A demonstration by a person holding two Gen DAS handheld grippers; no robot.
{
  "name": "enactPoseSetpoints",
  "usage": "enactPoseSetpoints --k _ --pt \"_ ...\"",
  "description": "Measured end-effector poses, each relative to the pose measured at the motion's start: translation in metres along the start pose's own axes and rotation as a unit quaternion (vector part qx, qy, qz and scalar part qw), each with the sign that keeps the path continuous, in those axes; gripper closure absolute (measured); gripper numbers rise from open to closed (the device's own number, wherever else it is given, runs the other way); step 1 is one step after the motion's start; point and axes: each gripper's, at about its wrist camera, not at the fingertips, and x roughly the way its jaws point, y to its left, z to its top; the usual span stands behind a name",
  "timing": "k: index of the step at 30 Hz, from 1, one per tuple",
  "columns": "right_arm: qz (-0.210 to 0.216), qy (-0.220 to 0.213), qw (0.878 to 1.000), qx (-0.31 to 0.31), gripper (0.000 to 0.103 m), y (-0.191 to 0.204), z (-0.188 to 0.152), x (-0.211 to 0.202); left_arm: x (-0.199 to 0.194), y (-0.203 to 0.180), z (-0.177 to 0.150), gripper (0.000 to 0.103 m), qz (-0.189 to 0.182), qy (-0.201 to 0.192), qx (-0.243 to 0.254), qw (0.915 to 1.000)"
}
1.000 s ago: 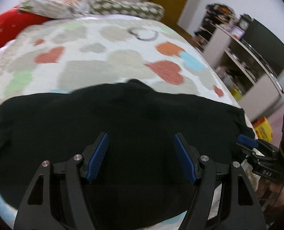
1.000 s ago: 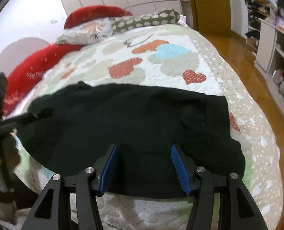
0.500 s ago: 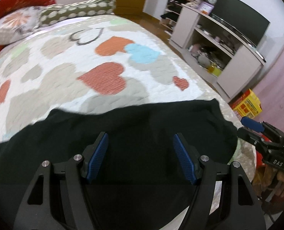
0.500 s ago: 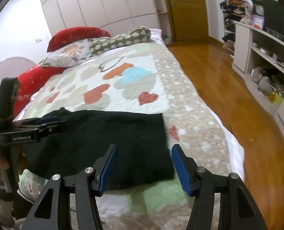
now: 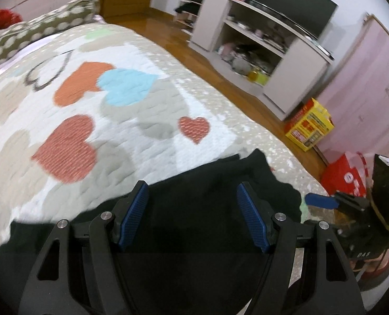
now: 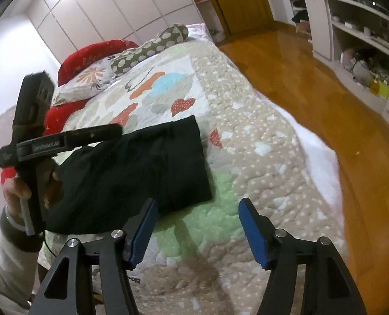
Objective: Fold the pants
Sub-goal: 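Move the left gripper to the pants edge while the right gripper repositions, then close the left gripper on the folded black pants edge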
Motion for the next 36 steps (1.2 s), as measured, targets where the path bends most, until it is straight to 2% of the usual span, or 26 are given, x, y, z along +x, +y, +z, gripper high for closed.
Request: enactPoseSetpoints --k 6,12,15,16,17,18,19,21,22,24,25,30,34,35,36 --pt "0.021 -0.019 1.000 -0.008 0.029 0.009 0.001 0.010 0.030 -0.021 0.014 0.032 0.002 0.027 0.074 0.9969" --pt "0.054 -0.035 0.998 -0.016 0.028 0.012 0.003 0.023 0.070 -0.027 0.020 0.032 -0.003 0.068 0.114 0.9911" --pt "0.058 -0.044 0.997 -0.024 0.028 0.016 0.003 0.030 0.074 -0.029 0.020 0.032 -0.015 0.059 0.133 0.9892" --pt "0.063 -0.045 0.997 -0.026 0.028 0.018 0.003 0.033 0.075 -0.029 0.021 0.034 -0.020 0.061 0.136 0.9886" --pt "0.071 -0.047 0.996 -0.027 0.032 0.019 0.002 0.037 0.076 -0.029 0.021 0.038 -0.027 0.062 0.139 0.9881" --pt "0.083 -0.044 0.995 -0.026 0.050 0.019 0.003 0.042 0.076 -0.028 0.021 0.048 -0.041 0.064 0.140 0.9872" --pt "0.085 -0.039 0.995 -0.026 0.062 0.020 0.003 0.047 0.077 -0.028 0.022 0.055 -0.050 0.064 0.141 0.9866" --pt "0.078 -0.043 0.996 -0.033 0.074 0.023 0.005 0.052 0.076 -0.028 0.022 0.062 -0.052 0.062 0.140 0.9868" --pt "0.090 -0.040 0.995 -0.032 0.079 0.024 0.007 0.054 0.073 -0.027 0.022 0.068 -0.055 0.059 0.137 0.9874" --pt "0.105 -0.039 0.993 -0.028 0.082 0.028 0.011 0.053 0.065 -0.023 0.024 0.081 -0.071 0.057 0.123 0.9883" --pt "0.115 -0.041 0.992 -0.027 0.082 0.031 0.013 0.049 0.058 -0.022 0.024 0.083 -0.075 0.051 0.119 0.9887" --pt "0.146 -0.069 0.984 -0.075 0.083 0.077 0.029 0.019 -0.003 -0.015 0.026 0.083 -0.089 -0.004 0.118 0.9891" --pt "0.157 -0.078 0.975 -0.140 0.083 0.131 0.037 0.012 -0.060 0.018 0.012 0.083 -0.067 -0.052 0.086 0.9926" --pt "0.159 -0.077 0.971 -0.160 0.083 0.148 0.036 0.016 -0.069 0.029 0.006 0.081 -0.059 -0.058 0.073 0.9939" --pt "0.163 -0.073 0.968 -0.174 0.082 0.161 0.035 0.021 -0.080 0.044 -0.002 0.073 -0.049 -0.064 0.050 0.9955"
